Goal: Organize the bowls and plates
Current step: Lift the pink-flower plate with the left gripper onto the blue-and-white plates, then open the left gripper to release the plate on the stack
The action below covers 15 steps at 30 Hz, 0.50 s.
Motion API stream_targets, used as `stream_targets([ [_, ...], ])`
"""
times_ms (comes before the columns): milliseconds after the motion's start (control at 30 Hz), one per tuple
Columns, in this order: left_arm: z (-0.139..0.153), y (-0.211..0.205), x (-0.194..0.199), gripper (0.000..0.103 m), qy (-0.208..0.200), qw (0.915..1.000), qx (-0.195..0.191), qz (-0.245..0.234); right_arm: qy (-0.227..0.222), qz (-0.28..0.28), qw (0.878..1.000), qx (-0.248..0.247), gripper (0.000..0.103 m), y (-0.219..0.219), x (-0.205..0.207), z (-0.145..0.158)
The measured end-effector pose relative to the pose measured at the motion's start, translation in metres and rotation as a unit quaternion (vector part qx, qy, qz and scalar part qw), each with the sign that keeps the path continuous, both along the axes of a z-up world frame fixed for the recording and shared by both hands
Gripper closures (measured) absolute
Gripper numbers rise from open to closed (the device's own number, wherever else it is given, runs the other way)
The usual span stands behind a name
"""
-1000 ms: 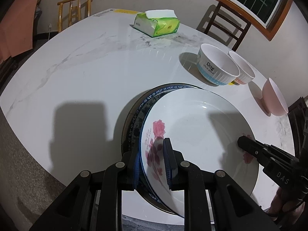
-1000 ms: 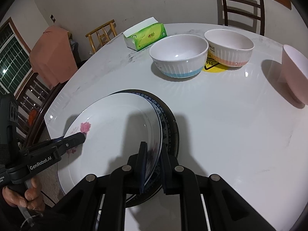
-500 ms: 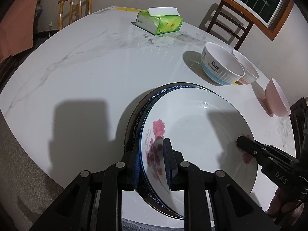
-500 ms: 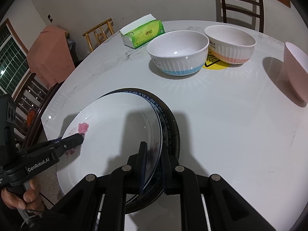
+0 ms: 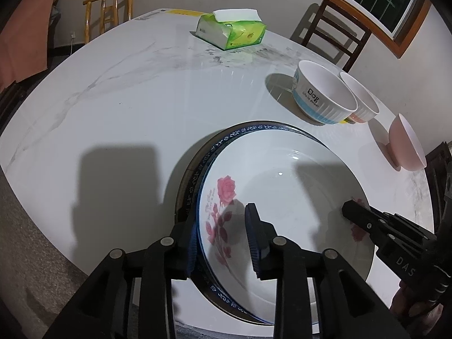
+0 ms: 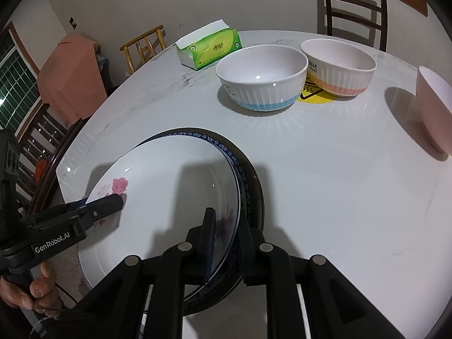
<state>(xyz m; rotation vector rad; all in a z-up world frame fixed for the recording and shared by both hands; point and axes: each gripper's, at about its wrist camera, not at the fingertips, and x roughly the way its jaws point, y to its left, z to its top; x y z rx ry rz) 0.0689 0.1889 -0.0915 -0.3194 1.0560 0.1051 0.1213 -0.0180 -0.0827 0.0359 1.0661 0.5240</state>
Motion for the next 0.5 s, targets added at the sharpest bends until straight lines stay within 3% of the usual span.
stream_targets([
  [333, 0.001, 0.0, 0.001, 0.071, 0.001, 1.0, -0.003, 0.002, -0.012, 0.018, 0.999, -0.038, 0.077, 0.014, -0.005, 0.003],
  [500, 0.001, -0.001, 0.001, 0.07, 0.0, 1.0, -0.002, 0.004, -0.016, 0.019, 0.999, -0.048, 0.076, 0.017, -0.005, 0.004],
])
